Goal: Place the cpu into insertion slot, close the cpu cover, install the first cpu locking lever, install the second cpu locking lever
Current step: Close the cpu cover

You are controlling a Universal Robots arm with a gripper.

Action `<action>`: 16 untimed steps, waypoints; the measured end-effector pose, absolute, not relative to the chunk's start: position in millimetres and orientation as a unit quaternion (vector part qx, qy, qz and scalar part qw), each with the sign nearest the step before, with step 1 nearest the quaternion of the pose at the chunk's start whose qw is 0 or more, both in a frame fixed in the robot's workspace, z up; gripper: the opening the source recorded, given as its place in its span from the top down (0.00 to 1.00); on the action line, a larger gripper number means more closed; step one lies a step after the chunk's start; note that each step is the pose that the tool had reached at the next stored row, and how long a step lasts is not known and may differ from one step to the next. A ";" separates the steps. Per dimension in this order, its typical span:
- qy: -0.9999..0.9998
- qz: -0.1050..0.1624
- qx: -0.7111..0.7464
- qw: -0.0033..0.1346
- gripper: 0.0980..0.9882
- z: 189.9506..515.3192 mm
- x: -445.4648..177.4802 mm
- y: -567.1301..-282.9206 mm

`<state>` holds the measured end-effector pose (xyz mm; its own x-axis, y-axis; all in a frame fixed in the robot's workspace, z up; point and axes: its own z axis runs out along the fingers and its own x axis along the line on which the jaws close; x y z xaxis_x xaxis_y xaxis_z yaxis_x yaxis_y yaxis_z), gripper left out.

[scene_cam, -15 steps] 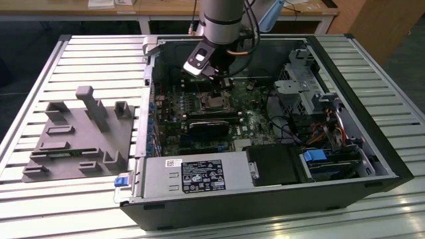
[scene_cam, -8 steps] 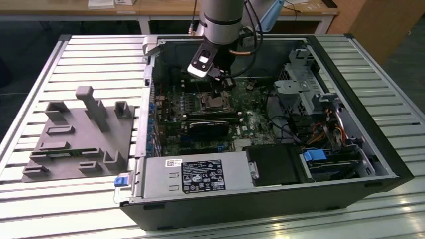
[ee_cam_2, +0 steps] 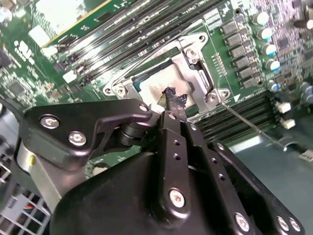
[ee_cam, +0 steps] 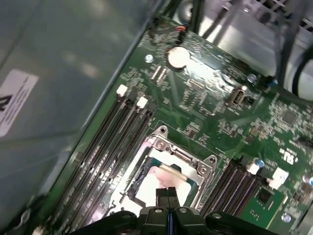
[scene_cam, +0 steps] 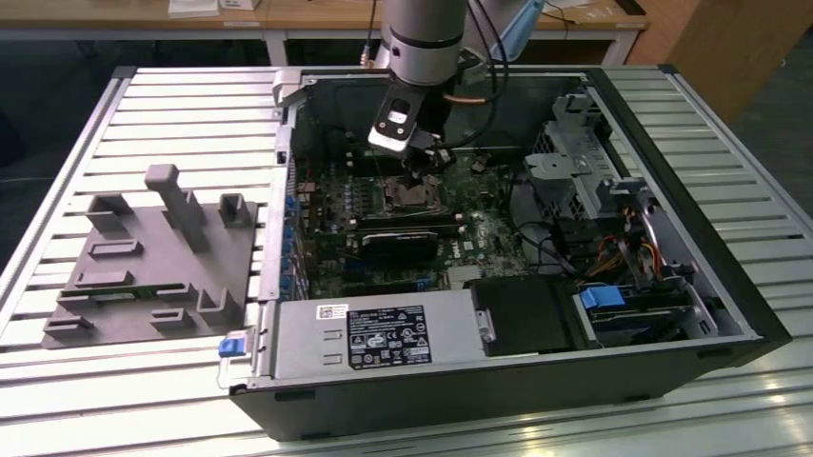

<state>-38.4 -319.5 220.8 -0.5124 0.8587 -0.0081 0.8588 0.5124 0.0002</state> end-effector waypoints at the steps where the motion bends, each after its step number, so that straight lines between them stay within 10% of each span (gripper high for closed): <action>1: 0.874 -0.002 0.485 0.004 1.00 220.8 -38.4 -319.5; 16: 0.932 -0.001 0.362 0.004 1.00 219.9 -38.4 -319.5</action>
<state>-38.4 -319.5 219.9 -0.7373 0.6755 -0.0081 0.6756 0.7373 0.0002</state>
